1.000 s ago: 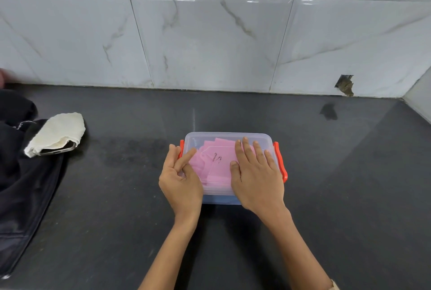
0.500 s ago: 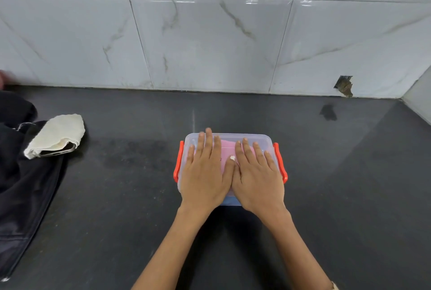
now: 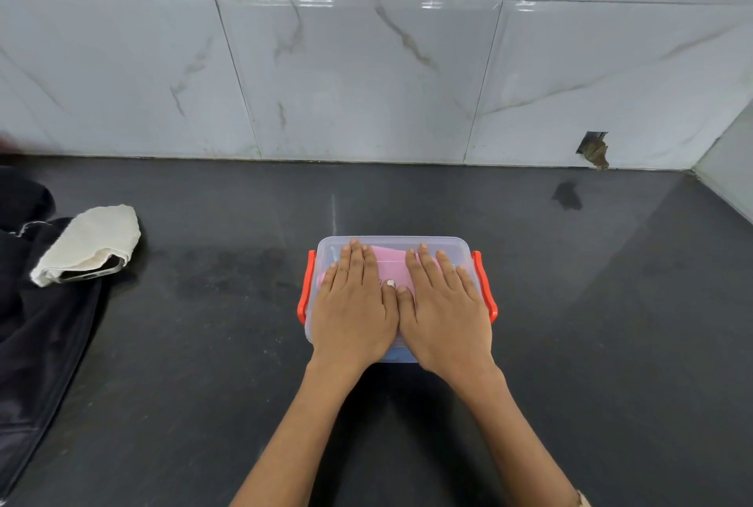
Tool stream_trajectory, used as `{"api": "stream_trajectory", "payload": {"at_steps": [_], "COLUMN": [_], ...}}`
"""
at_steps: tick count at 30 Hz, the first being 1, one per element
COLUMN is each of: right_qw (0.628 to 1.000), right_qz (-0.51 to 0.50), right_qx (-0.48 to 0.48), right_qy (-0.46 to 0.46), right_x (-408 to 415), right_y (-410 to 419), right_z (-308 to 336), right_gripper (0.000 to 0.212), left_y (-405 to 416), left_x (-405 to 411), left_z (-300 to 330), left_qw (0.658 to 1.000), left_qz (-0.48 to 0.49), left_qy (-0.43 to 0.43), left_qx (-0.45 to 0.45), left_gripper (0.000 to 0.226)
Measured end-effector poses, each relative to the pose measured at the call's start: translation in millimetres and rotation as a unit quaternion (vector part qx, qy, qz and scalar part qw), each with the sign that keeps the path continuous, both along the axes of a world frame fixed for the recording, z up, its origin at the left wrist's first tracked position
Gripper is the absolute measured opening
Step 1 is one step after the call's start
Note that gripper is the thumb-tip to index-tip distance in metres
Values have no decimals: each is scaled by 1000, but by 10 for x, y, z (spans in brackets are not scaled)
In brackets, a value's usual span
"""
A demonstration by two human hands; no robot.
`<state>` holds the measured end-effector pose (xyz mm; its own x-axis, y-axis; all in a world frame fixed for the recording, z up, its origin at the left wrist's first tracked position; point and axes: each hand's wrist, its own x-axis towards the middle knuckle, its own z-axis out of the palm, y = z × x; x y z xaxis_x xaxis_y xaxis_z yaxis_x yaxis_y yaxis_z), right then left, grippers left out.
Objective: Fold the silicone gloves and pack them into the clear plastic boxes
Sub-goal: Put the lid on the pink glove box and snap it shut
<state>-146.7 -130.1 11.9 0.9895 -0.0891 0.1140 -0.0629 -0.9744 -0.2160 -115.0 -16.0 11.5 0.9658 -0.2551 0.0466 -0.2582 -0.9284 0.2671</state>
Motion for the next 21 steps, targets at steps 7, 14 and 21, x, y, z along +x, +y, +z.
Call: {"api": "stream_trajectory", "payload": {"at_steps": [7, 14, 21], "right_qw": [999, 998, 996], "right_qz": [19, 43, -27], "right_qx": [-33, -3, -79], "right_qy": [-39, -52, -27], "right_x": [201, 330, 348], "right_y": [-123, -226, -348], "right_z": [99, 167, 179], "right_gripper": [46, 48, 80], "left_y": [8, 15, 148], "left_x": [17, -29, 27], "left_z": [-41, -33, 2], "left_qw": [999, 983, 941], "left_qz": [6, 18, 57], "left_qy": [-38, -125, -228], "left_qx": [-37, -131, -244], "left_gripper": [57, 38, 15]}}
